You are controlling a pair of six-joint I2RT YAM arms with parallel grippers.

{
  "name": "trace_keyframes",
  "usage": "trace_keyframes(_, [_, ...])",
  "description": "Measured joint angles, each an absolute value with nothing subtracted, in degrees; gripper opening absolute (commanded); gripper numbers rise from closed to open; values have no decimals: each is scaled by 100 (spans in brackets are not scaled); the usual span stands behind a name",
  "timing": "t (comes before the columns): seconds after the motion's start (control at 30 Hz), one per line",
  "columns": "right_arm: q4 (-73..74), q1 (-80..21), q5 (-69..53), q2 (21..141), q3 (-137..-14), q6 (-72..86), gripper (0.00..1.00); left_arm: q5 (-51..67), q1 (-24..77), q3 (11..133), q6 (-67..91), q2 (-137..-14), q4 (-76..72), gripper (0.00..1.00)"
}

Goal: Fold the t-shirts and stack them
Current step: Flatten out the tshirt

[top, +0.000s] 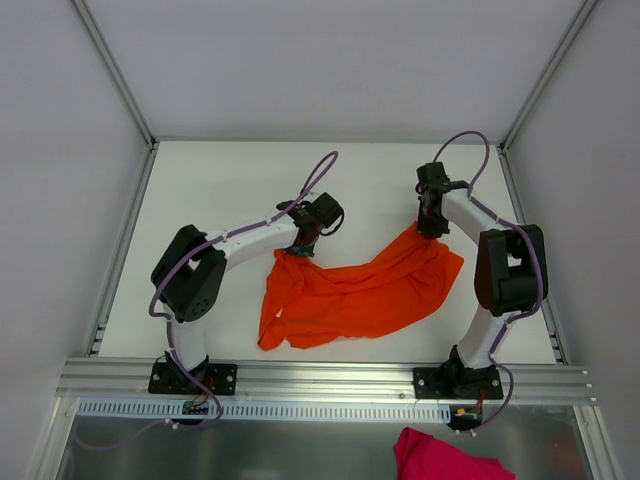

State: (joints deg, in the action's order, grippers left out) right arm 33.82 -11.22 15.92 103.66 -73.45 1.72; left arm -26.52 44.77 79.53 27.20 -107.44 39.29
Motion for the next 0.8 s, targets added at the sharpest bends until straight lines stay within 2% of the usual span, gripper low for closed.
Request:
trace_keyframes(0.1, [3406, -1122, 1603, 10366, -7349, 148, 1, -2657, 4477, 7953, 2720, -10735, 3931, 0])
trace_keyframes(0.2, [3415, -1122, 1601, 10357, -7325, 137, 10, -2661, 4477, 7950, 2720, -10704, 3929, 0])
trace_keyframes(0.3, [3420, -1122, 1588, 10357, -7328, 106, 11, -2665, 4477, 7915, 2720, -10650, 3924, 0])
trace_keyframes(0.43, [3444, -1122, 1579, 10357, -7328, 89, 25, -2668, 4477, 7885, 2720, -10626, 3929, 0])
trace_keyframes(0.53, [3457, -1122, 1577, 10359, -7328, 73, 29, -2668, 4477, 7883, 2720, -10626, 3929, 0])
trace_keyframes(0.6, [3461, -1122, 1579, 10359, -7328, 67, 27, -2668, 4477, 7883, 2720, -10626, 3929, 0])
trace_keyframes(0.7, [3465, -1122, 1581, 10359, -7328, 45, 14, -2668, 4477, 7883, 2720, -10626, 3929, 0])
trace_keyframes(0.73, [3468, -1122, 1581, 10359, -7328, 40, 14, -2668, 4477, 7883, 2720, -10626, 3929, 0])
trace_keyframes(0.8, [3474, -1122, 1581, 10359, -7328, 51, 20, -2668, 4477, 7881, 2720, -10626, 3929, 0])
